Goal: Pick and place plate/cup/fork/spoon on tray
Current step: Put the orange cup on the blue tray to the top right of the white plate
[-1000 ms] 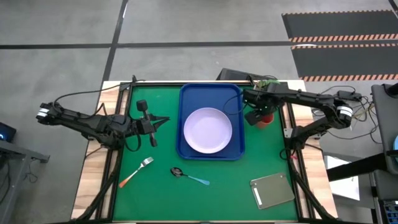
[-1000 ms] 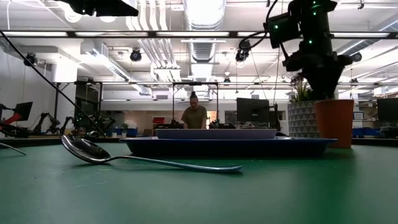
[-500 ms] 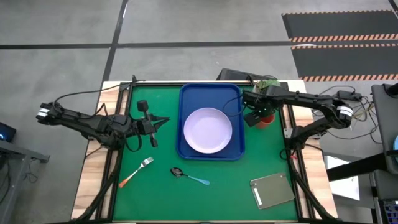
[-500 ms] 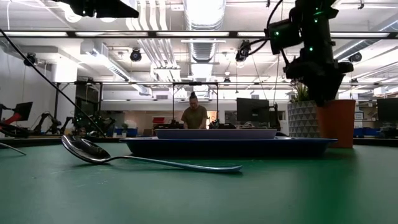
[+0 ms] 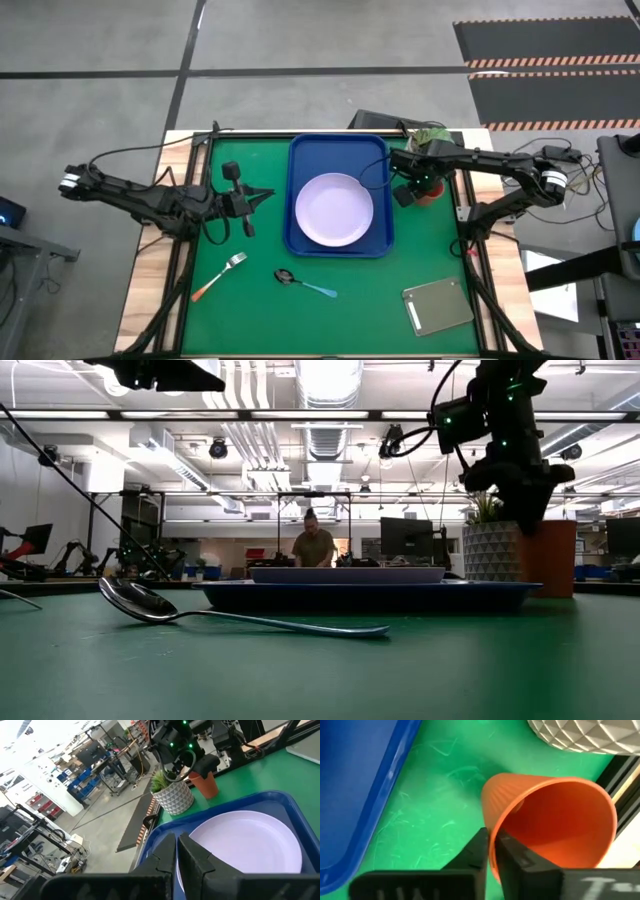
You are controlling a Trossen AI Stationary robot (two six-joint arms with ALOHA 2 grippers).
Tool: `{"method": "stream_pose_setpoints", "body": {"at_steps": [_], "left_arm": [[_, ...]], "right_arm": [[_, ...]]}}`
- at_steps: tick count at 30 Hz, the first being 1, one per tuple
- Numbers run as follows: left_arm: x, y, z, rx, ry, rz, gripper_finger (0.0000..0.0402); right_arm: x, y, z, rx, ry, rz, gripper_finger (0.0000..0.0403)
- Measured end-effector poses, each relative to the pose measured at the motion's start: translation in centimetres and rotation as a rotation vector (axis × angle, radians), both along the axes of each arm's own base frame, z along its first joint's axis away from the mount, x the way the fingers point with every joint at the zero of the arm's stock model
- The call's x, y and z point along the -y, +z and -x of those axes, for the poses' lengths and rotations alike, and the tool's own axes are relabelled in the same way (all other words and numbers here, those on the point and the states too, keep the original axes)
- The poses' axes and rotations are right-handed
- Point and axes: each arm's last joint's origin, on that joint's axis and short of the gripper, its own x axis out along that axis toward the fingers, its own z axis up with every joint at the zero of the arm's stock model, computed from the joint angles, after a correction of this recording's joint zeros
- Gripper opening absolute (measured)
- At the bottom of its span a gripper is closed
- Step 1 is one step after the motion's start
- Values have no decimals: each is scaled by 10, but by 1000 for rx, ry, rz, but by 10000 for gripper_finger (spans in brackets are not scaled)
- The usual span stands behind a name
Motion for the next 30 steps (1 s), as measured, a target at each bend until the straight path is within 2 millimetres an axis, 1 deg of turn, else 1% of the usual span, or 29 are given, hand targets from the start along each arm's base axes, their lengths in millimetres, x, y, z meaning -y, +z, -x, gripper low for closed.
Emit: {"method": "stream_pose_setpoints", "body": {"at_steps": [6, 10, 15, 18, 21, 24, 27, 30], "left_arm": [[0, 0, 0, 4, 2, 10, 0], [0, -1, 0, 4, 3, 19, 0], [0, -1, -1, -3, -4, 15, 0], [1, -2, -1, -16, -30, 16, 0], [2, -5, -1, -48, -95, 22, 0], [4, -6, 0, -67, -158, 31, 0], [4, -6, 0, -69, -163, 18, 0], [4, -6, 0, -69, -159, 12, 0]], "right_arm": [[-5, 10, -7, 26, 28, 13, 10], [-11, 27, -18, 82, 64, 36, 9], [-17, 50, -38, 160, 116, 79, 9], [-15, 61, -55, 180, 157, 119, 9], [-10, 68, -75, 191, 220, 140, 9], [-2, 70, -99, 186, 302, 148, 9], [9, 70, -124, 155, 393, 182, 9], [20, 67, -149, 84, 475, 240, 9]]}}
